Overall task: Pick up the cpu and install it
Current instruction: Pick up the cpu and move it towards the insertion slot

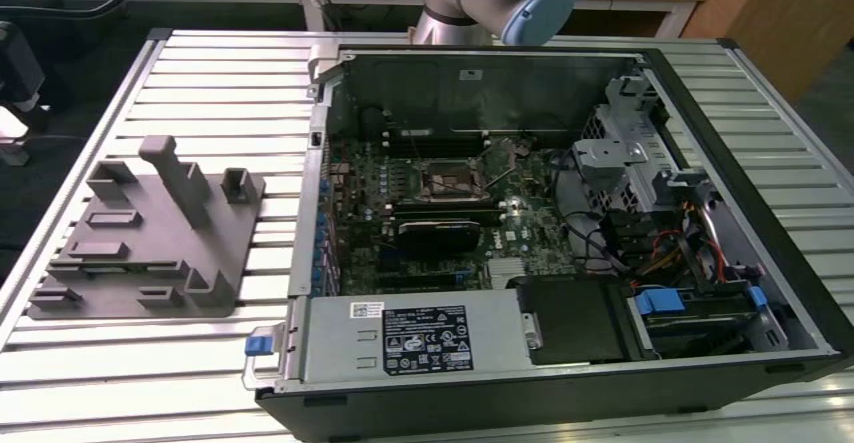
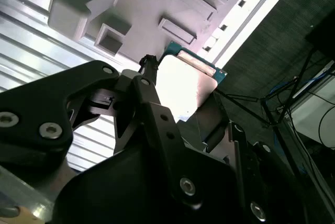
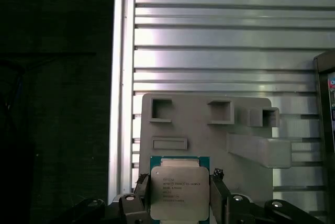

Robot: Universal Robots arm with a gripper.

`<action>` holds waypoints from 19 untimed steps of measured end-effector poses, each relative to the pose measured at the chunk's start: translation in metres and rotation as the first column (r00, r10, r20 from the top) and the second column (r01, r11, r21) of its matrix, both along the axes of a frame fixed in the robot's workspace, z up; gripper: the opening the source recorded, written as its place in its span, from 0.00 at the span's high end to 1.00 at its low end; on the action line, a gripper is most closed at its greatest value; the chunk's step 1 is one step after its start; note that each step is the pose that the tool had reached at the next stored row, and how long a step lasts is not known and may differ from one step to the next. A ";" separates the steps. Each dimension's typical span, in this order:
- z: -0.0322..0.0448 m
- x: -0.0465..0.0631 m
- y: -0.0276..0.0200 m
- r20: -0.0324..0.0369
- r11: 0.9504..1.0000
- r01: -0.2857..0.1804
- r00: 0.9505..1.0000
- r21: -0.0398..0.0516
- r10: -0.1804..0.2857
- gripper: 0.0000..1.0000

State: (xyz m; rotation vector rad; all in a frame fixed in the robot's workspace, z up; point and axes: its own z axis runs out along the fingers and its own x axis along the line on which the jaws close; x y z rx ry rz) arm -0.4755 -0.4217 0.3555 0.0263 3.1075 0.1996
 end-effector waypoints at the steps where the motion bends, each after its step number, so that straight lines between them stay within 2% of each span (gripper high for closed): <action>1: 0.0013 0.000 0.0000 0.000 1.000 0.000 1.000 0.001 0.000 0.46; 19: 0.0310 0.000 0.0003 0.004 1.000 0.000 1.000 0.004 0.000 0.46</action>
